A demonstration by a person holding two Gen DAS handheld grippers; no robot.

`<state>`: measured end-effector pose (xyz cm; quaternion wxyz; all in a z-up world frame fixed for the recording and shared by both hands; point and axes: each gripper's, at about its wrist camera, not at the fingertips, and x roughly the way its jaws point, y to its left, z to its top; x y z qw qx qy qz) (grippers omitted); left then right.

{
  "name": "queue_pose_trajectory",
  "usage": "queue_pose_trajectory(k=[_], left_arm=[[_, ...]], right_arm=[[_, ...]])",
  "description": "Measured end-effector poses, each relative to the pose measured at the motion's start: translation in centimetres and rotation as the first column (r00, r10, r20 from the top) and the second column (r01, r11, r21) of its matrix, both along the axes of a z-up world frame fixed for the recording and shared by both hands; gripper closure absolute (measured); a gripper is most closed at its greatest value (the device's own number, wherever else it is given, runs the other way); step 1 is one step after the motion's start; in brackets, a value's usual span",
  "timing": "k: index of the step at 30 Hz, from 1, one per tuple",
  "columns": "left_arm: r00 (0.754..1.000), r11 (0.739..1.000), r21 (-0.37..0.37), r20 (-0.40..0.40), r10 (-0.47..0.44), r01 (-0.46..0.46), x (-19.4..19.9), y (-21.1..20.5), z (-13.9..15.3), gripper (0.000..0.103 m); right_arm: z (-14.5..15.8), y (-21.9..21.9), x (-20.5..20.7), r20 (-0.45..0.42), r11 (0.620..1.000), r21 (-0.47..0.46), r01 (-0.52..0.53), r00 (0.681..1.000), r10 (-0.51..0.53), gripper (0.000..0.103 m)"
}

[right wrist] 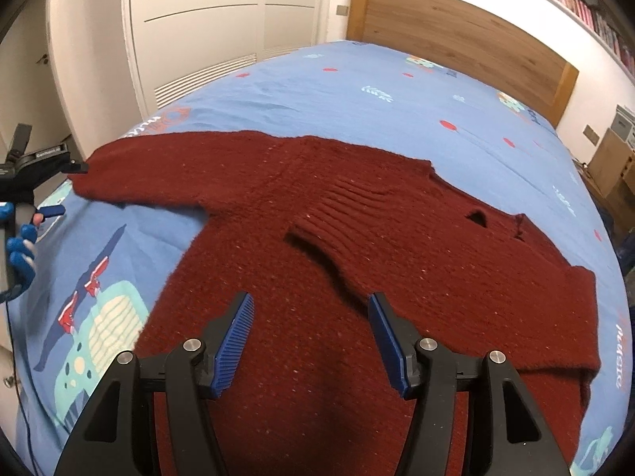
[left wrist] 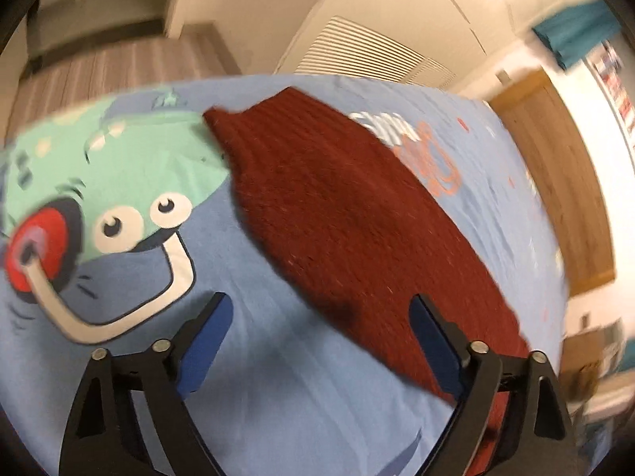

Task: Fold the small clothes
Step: 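Release the sleeve from the right tool while the left tool grasps the other sleeve cuff, then lift the other sleeve with the left tool and fold it across the body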

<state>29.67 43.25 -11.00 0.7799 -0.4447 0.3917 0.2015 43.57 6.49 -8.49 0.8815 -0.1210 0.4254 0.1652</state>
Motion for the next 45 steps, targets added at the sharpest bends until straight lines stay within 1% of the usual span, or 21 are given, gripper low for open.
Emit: queue_pose_trajectory(k=[1, 2, 3, 4, 6, 8, 13, 15, 16, 19, 20, 21, 23, 24, 25, 26, 29, 31, 36, 39, 45], left_arm=[[0.999, 0.999, -0.037, 0.025, 0.027, -0.026, -0.1, 0.7, -0.7, 0.018], [0.998, 0.998, -0.051, 0.045, 0.042, -0.04, -0.3, 1.1, -0.8, 0.018], [0.995, 0.996, -0.073, 0.076, 0.06, -0.055, -0.4, 1.5, -0.9, 0.018], [0.99, 0.991, -0.114, 0.118, 0.08, -0.067, -0.5, 2.1, -1.1, 0.018], [0.974, 0.974, -0.207, 0.188, 0.13, -0.09, -0.6, 3.1, -1.8, 0.018], [0.963, 0.962, -0.252, 0.217, 0.162, -0.105, -0.4, 3.8, -2.3, 0.018], [0.949, 0.947, -0.307, 0.26, 0.177, -0.093, 0.5, 4.9, -2.4, 0.018], [0.943, 0.941, -0.327, 0.277, 0.187, -0.09, 0.2, 5.2, -2.5, 0.021], [0.941, 0.939, -0.33, 0.281, 0.191, -0.092, 0.3, 5.2, -2.6, 0.025], [0.941, 0.944, -0.316, 0.28, 0.187, -0.094, 0.3, 5.4, -2.5, 0.03], [0.941, 0.944, -0.317, 0.282, 0.187, -0.093, 0.2, 5.5, -2.4, 0.038], [0.939, 0.938, -0.335, 0.287, 0.19, -0.087, 0.2, 5.7, -2.5, 0.044], [0.939, 0.921, -0.381, 0.283, 0.196, -0.078, 0.6, 5.8, -3.3, 0.076], [0.943, 0.916, -0.395, 0.271, 0.196, -0.077, 0.8, 5.9, -3.6, 0.082], [0.948, 0.918, -0.389, 0.257, 0.19, -0.079, 1.1, 5.9, -3.8, 0.087], [0.951, 0.922, -0.379, 0.247, 0.187, -0.083, 1.2, 6.2, -3.7, 0.088], [0.96, 0.934, -0.347, 0.224, 0.17, -0.085, 1.4, 6.1, -3.2, 0.093], [0.962, 0.942, -0.327, 0.221, 0.158, -0.08, 1.8, 5.8, -2.4, 0.094], [0.962, 0.957, -0.287, 0.246, 0.118, -0.043, 3.1, 4.5, -0.3, 0.095], [0.959, 0.96, -0.28, 0.266, 0.099, -0.022, 3.8, 3.4, 0.6, 0.095], [0.951, 0.968, -0.246, 0.307, 0.024, 0.055, 5.7, 0.2, 2.7, 0.096]], right_arm=[[0.1, 0.0, 0.0, 0.002, 1.0, -0.003, 0.0, 1.0, 0.0, 0.041], [0.1, 0.0, 0.0, 0.005, 1.0, -0.005, 0.001, 1.0, -0.001, 0.041], [0.2, 0.0, 0.0, 0.007, 1.0, -0.004, 0.001, 1.0, -0.001, 0.041], [0.3, 0.0, -0.1, 0.01, 1.0, -0.003, 0.003, 1.0, -0.003, 0.041], [0.4, 0.1, -0.1, 0.012, 1.0, -0.002, 0.006, 1.0, -0.006, 0.041], [0.3, 0.2, -0.1, 0.007, 1.0, -0.002, 0.004, 1.0, -0.004, 0.041], [-0.1, 0.5, -0.4, -0.001, 1.0, -0.012, -0.011, 1.0, 0.011, 0.041], [-0.3, 0.5, -0.4, -0.008, 1.0, -0.009, -0.01, 1.0, 0.009, 0.041], [-0.3, 0.5, -0.4, -0.01, 1.0, -0.009, -0.01, 1.0, 0.01, 0.041], [-0.4, 0.6, -0.5, -0.014, 1.0, -0.008, -0.014, 1.0, 0.014, 0.041], [-0.5, 0.7, -0.5, -0.016, 1.0, -0.007, -0.017, 1.0, 0.017, 0.041], [-0.4, 0.8, -0.6, -0.017, 1.0, -0.008, -0.02, 1.0, 0.02, 0.041], [-0.3, 0.9, -0.7, -0.014, 1.0, -0.007, -0.026, 1.0, 0.026, 0.041], [-0.2, 0.9, -0.9, -0.011, 1.0, -0.006, -0.029, 1.0, 0.029, 0.041], [-0.1, 0.9, -1.0, -0.009, 1.0, -0.005, -0.03, 1.0, 0.03, 0.041], [0.0, 0.8, -1.1, -0.007, 1.0, -0.005, -0.03, 1.0, 0.03, 0.041], [0.2, 0.3, -1.2, -0.001, 1.0, -0.014, -0.018, 1.0, 0.018, 0.041], [0.4, -0.1, -1.3, 0.001, 1.0, -0.019, -0.006, 1.0, 0.006, 0.041], [0.6, -1.1, -2.0, -0.008, 0.999, -0.044, 0.012, 1.0, -0.013, 0.041], [0.3, -1.9, -2.7, -0.024, 0.998, -0.065, 0.024, 0.999, -0.025, 0.041], [-0.3, -4.2, -3.9, -0.049, 0.995, -0.081, 0.063, 0.997, -0.067, 0.041]])
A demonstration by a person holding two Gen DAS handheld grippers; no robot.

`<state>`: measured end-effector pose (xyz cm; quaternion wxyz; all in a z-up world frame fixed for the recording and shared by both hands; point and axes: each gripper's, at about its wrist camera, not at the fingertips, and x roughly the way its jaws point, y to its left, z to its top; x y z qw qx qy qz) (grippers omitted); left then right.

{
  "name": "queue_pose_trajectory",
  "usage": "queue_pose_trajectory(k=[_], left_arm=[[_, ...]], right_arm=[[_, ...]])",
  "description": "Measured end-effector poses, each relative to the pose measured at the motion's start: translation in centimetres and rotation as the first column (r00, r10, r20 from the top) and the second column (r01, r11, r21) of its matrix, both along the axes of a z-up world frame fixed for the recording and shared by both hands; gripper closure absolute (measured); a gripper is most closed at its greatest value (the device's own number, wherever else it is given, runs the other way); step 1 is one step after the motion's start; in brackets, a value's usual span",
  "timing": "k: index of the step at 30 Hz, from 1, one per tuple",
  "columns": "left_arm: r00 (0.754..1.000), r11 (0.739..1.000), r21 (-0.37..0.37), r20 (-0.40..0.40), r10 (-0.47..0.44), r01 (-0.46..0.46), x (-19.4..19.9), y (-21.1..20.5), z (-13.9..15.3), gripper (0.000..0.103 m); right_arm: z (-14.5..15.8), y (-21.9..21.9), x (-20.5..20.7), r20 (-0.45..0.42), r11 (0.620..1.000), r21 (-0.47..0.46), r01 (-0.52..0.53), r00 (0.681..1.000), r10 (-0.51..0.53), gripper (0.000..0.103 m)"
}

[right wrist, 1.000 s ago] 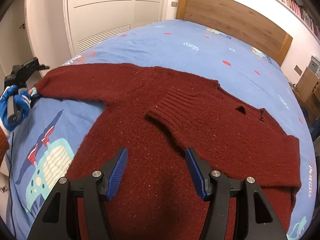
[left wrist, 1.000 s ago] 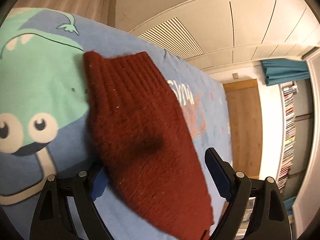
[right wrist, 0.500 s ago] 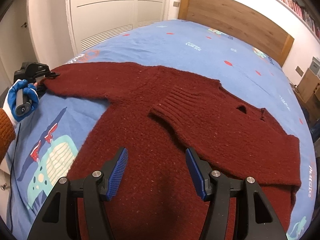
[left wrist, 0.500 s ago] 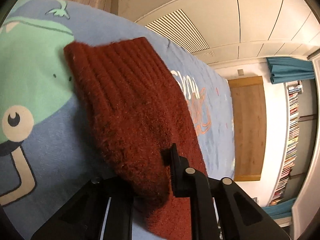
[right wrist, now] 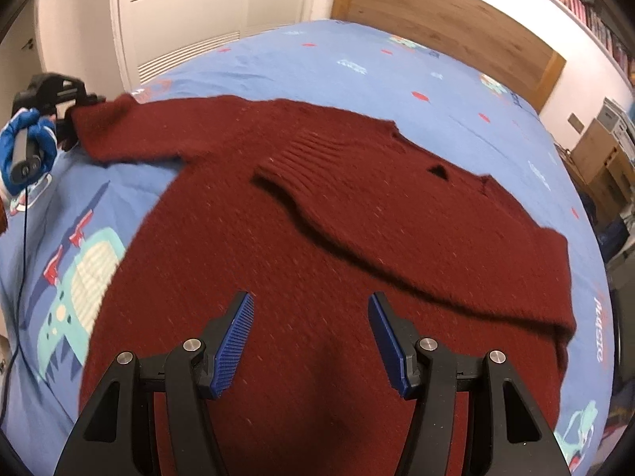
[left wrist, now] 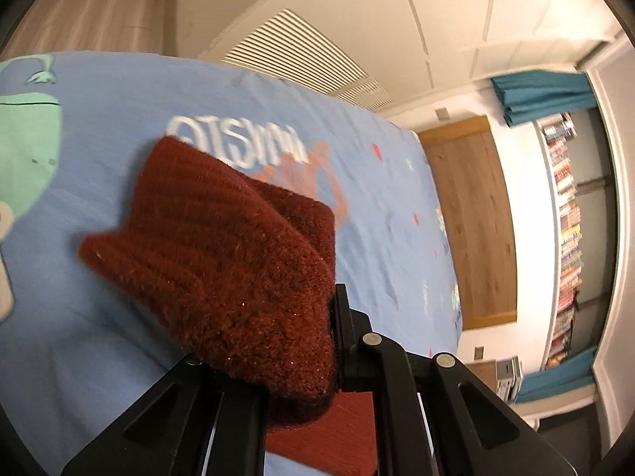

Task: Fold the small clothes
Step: 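Lift the other sleeve with the left tool and fold it across the body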

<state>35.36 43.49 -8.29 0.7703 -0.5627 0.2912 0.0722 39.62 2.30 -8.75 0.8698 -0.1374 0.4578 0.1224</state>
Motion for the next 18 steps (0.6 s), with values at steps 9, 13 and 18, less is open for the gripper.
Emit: queue_pose_trajectory(k=[9, 13, 18], left_arm=[[0.987, 0.991, -0.012, 0.096, -0.128, 0.13, 3.5, -6.3, 3.3, 0.096], [0.974, 0.983, -0.014, 0.137, -0.18, 0.184, 5.1, -9.1, 4.9, 0.096], [0.953, 0.969, -0.007, 0.181, -0.241, 0.246, 7.0, -12.5, 7.0, 0.096]], right_arm=[[0.6, -3.1, -1.0, -0.006, 0.998, 0.024, 0.054, 0.999, -0.054, 0.039], [1.0, -4.6, -1.5, 0.0, 0.996, 0.035, 0.076, 0.997, -0.076, 0.038], [1.4, -7.0, -2.1, 0.001, 0.992, 0.047, 0.121, 0.993, -0.121, 0.038]])
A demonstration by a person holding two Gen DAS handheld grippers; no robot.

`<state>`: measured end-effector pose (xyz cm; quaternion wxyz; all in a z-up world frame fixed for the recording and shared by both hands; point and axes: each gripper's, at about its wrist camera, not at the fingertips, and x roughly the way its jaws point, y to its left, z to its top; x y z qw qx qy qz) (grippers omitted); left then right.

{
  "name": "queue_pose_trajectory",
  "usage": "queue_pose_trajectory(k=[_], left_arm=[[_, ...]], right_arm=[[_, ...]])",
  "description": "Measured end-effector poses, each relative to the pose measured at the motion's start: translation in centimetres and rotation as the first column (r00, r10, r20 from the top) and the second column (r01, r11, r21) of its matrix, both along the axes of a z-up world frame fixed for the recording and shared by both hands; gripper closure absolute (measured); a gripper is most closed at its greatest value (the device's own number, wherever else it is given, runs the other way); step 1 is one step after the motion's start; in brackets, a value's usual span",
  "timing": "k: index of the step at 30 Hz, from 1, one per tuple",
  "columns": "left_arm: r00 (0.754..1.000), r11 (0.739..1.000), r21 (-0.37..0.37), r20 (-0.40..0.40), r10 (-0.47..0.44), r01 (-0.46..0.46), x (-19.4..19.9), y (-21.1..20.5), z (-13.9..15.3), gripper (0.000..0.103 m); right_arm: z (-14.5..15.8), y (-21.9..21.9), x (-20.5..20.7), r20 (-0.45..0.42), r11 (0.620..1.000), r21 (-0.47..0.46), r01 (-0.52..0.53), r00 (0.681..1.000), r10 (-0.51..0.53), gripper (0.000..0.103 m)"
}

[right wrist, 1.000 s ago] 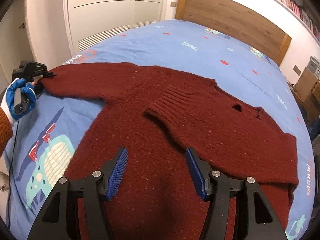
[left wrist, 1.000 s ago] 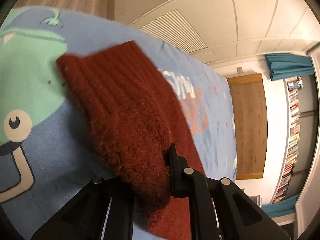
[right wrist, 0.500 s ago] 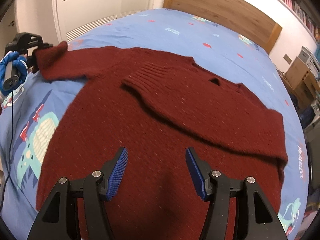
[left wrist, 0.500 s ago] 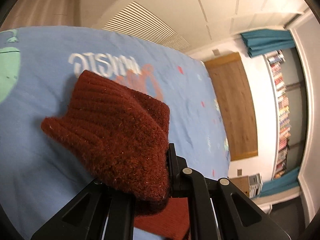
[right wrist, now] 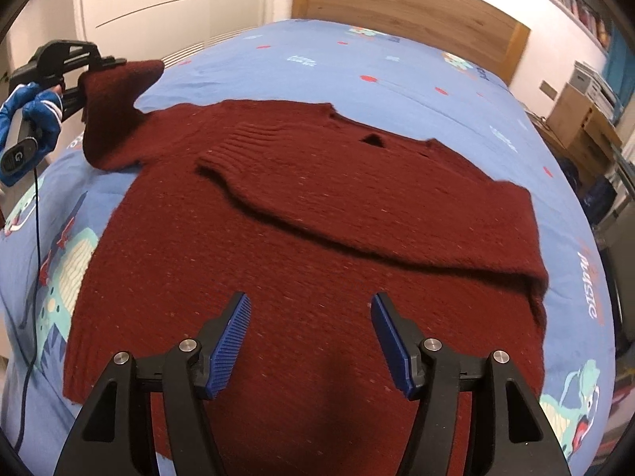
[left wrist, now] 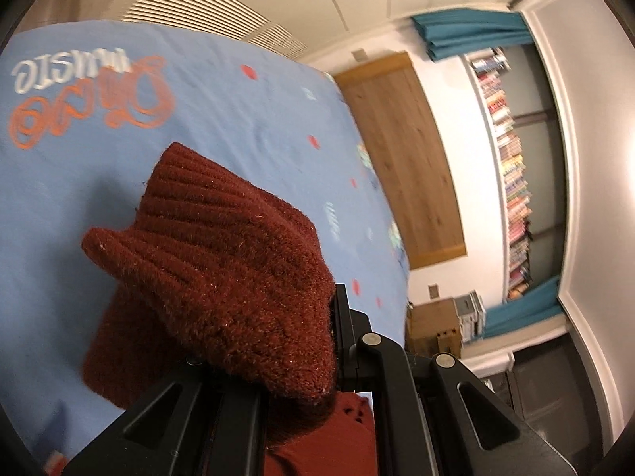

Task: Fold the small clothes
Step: 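Lift the other sleeve with the left tool and fold it across the body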

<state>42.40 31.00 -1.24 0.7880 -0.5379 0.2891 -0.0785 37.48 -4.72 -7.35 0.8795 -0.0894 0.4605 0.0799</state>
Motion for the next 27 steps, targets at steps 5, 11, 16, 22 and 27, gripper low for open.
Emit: queue_pose_trajectory(k=[5, 11, 16, 22, 27], left_arm=[[0.994, 0.995, 0.011, 0.039, -0.099, 0.099, 2.2, -4.7, 2.5, 0.096], [0.964, 0.967, 0.049, 0.083, -0.254, 0.251, 4.0, -11.9, 5.2, 0.096], [0.908, 0.906, 0.125, 0.07, -0.414, 0.404, 4.9, -19.6, 6.2, 0.096], [0.848, 0.833, 0.178, -0.015, -0.53, 0.524, 4.8, -27.5, 4.6, 0.096], [0.805, 0.768, 0.251, -0.102, -0.585, 0.59, 3.9, -33.5, 2.7, 0.096]], right_arm=[[0.6, -2.0, -0.7, 0.012, 0.999, 0.009, 0.045, 0.999, -0.045, 0.038], [1.5, -4.6, -1.5, 0.027, 0.996, 0.023, 0.091, 0.995, -0.092, 0.038], [1.7, -6.1, -2.4, 0.013, 0.991, 0.055, 0.121, 0.992, -0.122, 0.034], [1.5, -8.2, -3.4, -0.003, 0.983, 0.08, 0.164, 0.986, -0.164, 0.032], [1.3, -10.0, -4.2, -0.013, 0.976, 0.086, 0.198, 0.98, -0.198, 0.031]])
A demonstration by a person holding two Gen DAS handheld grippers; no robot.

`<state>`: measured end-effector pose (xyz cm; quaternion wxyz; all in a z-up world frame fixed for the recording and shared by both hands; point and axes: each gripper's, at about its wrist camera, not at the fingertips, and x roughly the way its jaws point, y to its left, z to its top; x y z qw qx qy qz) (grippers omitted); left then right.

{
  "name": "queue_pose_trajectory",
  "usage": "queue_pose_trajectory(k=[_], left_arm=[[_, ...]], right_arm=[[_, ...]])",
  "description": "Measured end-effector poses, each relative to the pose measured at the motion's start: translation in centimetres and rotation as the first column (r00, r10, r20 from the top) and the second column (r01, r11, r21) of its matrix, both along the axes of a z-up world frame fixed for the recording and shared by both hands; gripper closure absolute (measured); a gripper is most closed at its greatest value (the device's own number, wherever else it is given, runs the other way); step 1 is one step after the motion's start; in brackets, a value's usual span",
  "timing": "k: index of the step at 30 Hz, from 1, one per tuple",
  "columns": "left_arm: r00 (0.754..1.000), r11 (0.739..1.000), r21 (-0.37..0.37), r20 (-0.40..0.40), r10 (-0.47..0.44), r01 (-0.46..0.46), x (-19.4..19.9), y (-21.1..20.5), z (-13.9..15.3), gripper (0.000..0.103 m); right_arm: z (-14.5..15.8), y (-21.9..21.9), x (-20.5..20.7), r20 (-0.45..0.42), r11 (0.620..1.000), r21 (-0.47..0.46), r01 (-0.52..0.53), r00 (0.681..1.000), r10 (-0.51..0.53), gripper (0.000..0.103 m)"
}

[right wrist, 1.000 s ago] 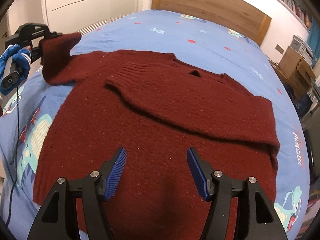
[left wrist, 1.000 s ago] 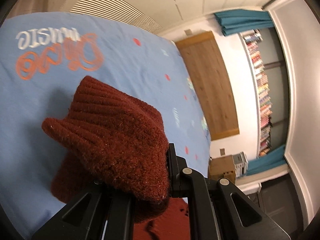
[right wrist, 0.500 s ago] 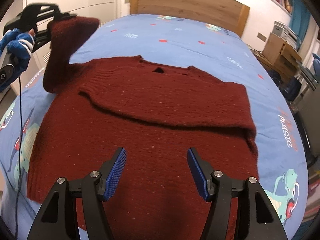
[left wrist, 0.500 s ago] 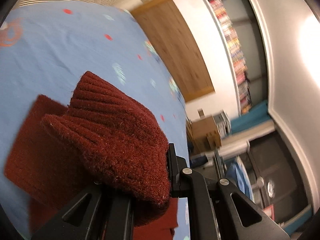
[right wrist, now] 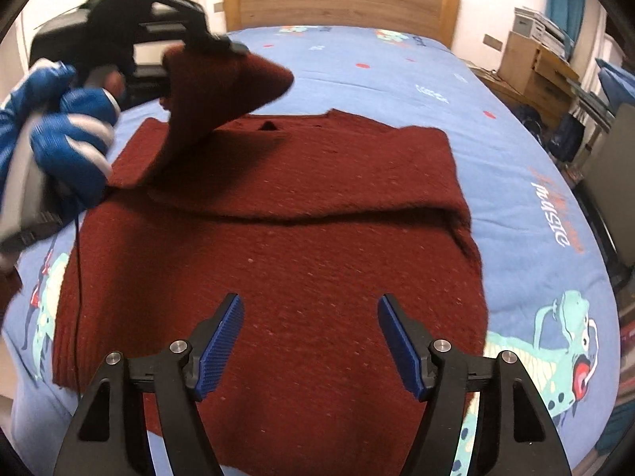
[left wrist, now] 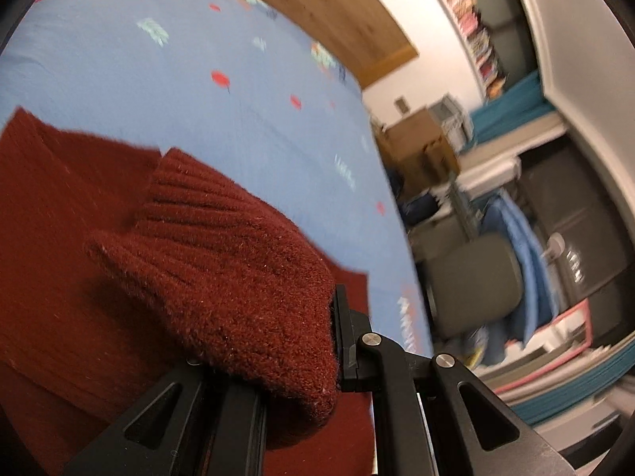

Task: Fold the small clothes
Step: 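Lift the other sleeve with the left tool and fold it across the body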

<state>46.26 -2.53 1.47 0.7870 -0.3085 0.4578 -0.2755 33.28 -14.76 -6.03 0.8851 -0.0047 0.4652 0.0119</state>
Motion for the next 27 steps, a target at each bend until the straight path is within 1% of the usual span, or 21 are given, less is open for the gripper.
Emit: queue_pose_trajectory(k=[3, 5, 6, 8, 11, 12, 13, 16, 18, 21, 25, 27], left_arm=[[0.999, 0.991, 0.124, -0.017, -0.037, 0.039, -0.8, -2.2, -1.8, 0.096], [0.997, 0.977, 0.201, -0.042, -0.065, 0.072, -1.7, -2.8, -3.4, 0.096], [0.996, 0.963, 0.256, -0.05, -0.079, 0.089, -2.0, -3.1, -4.0, 0.096], [0.993, 0.94, 0.321, -0.053, -0.103, 0.115, -3.0, -3.5, -4.8, 0.096], [0.987, 0.909, 0.385, -0.052, -0.15, 0.158, -4.4, -4.1, -5.3, 0.095], [0.985, 0.895, 0.413, -0.042, -0.165, 0.168, -4.7, -4.6, -5.1, 0.095], [0.982, 0.873, 0.454, -0.024, -0.186, 0.177, -5.1, -4.9, -4.8, 0.095], [0.975, 0.831, 0.524, 0.01, -0.222, 0.184, -6.1, -6.8, -4.5, 0.095], [0.973, 0.811, 0.556, 0.022, -0.231, 0.18, -6.5, -7.5, -4.4, 0.095], [0.974, 0.805, 0.568, 0.03, -0.225, 0.168, -7.2, -7.9, -4.3, 0.094], [0.976, 0.796, 0.584, 0.03, -0.217, 0.159, -7.5, -7.5, -3.9, 0.094], [0.976, 0.789, 0.594, 0.031, -0.217, 0.157, -7.4, -8.1, -4.2, 0.094]], right_arm=[[-0.2, -0.9, -0.4, -0.007, 1.0, 0.001, 0.016, 1.0, -0.016, 0.031], [-0.3, -1.3, -0.6, -0.011, 1.0, 0.001, 0.021, 1.0, -0.021, 0.031], [-0.3, -1.5, -0.7, -0.011, 1.0, 0.002, 0.024, 1.0, -0.024, 0.031], [-0.3, -1.9, -0.9, -0.011, 1.0, 0.005, 0.031, 0.999, -0.031, 0.031], [-0.4, -2.3, -1.0, -0.019, 0.999, 0.01, 0.031, 0.999, -0.031, 0.031], [-0.4, -2.3, -1.0, -0.025, 1.0, 0.006, 0.027, 0.999, -0.027, 0.031], [-0.4, -2.3, -1.1, -0.032, 1.0, 0.002, 0.023, 0.999, -0.023, 0.031], [-0.2, -2.5, -1.4, -0.061, 1.0, -0.018, 0.015, 0.998, -0.016, 0.03], [-0.2, -2.3, -1.9, -0.085, 0.999, -0.031, 0.011, 0.996, -0.014, 0.03], [-0.5, -2.2, -3.1, -0.137, 1.0, -0.027, -0.012, 0.99, 0.008, 0.027], [-0.8, -1.5, -4.9, -0.201, 0.999, -0.015, -0.051, 0.978, 0.047, 0.027], [-1.0, -1.3, -5.9, -0.231, 0.998, 0.005, -0.062, 0.971, 0.062, 0.027]])
